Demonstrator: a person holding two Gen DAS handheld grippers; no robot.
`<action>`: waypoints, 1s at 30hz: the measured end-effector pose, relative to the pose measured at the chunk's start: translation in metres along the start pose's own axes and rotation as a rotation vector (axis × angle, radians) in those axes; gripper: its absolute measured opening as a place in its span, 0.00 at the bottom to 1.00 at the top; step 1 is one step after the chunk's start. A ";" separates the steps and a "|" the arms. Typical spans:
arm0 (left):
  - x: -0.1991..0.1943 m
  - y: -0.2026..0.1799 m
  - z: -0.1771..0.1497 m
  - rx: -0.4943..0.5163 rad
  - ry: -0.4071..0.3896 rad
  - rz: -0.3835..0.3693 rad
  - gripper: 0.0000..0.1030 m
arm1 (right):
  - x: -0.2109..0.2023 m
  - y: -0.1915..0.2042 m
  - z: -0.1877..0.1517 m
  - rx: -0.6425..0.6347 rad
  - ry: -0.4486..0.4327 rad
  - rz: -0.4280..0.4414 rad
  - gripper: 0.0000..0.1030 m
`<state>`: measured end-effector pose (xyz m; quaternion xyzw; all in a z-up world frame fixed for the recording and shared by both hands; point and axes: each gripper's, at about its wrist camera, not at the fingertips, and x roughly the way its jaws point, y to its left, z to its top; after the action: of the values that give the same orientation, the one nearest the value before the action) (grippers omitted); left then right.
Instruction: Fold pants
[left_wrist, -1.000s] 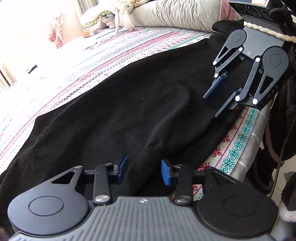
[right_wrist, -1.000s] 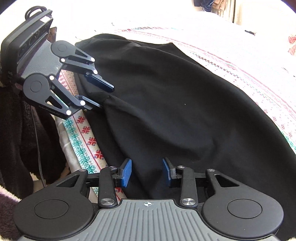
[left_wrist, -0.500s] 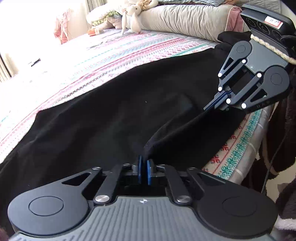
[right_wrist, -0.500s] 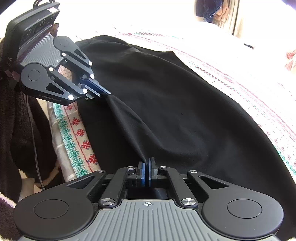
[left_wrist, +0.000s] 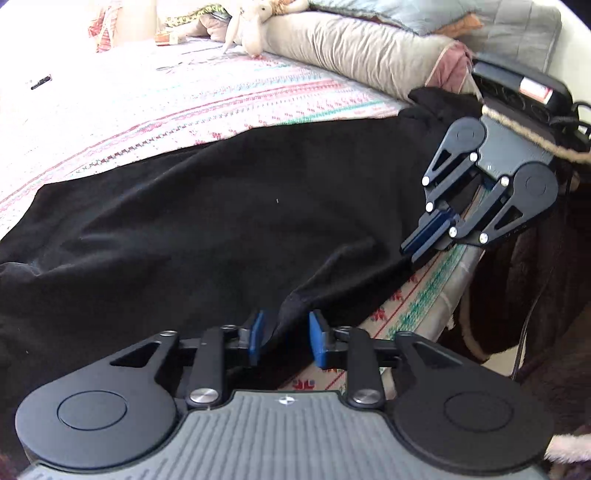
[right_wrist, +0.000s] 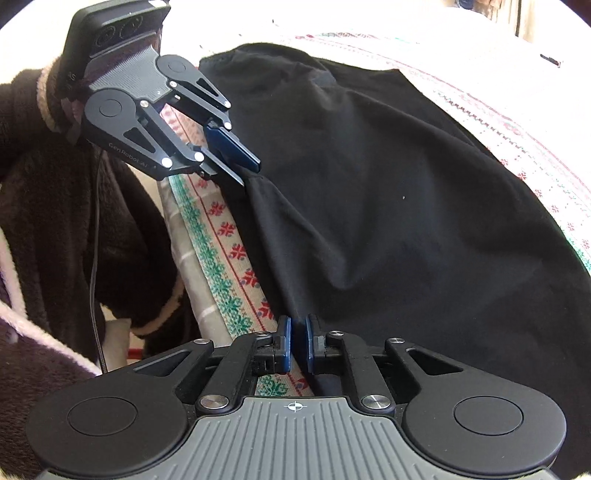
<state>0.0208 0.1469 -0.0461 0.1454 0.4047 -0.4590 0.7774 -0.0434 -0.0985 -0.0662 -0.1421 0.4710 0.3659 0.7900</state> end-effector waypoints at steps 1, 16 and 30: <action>-0.006 0.003 0.005 -0.031 -0.039 -0.006 0.59 | -0.007 -0.005 0.002 0.020 -0.032 0.011 0.12; 0.025 0.148 0.087 -0.252 -0.106 0.371 0.82 | -0.003 -0.091 0.032 0.385 -0.191 -0.236 0.38; 0.072 0.211 0.099 -0.286 -0.023 0.406 0.33 | 0.030 -0.107 0.031 0.400 -0.126 -0.366 0.38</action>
<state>0.2633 0.1576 -0.0693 0.1069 0.4191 -0.2332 0.8709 0.0613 -0.1421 -0.0884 -0.0432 0.4502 0.1250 0.8831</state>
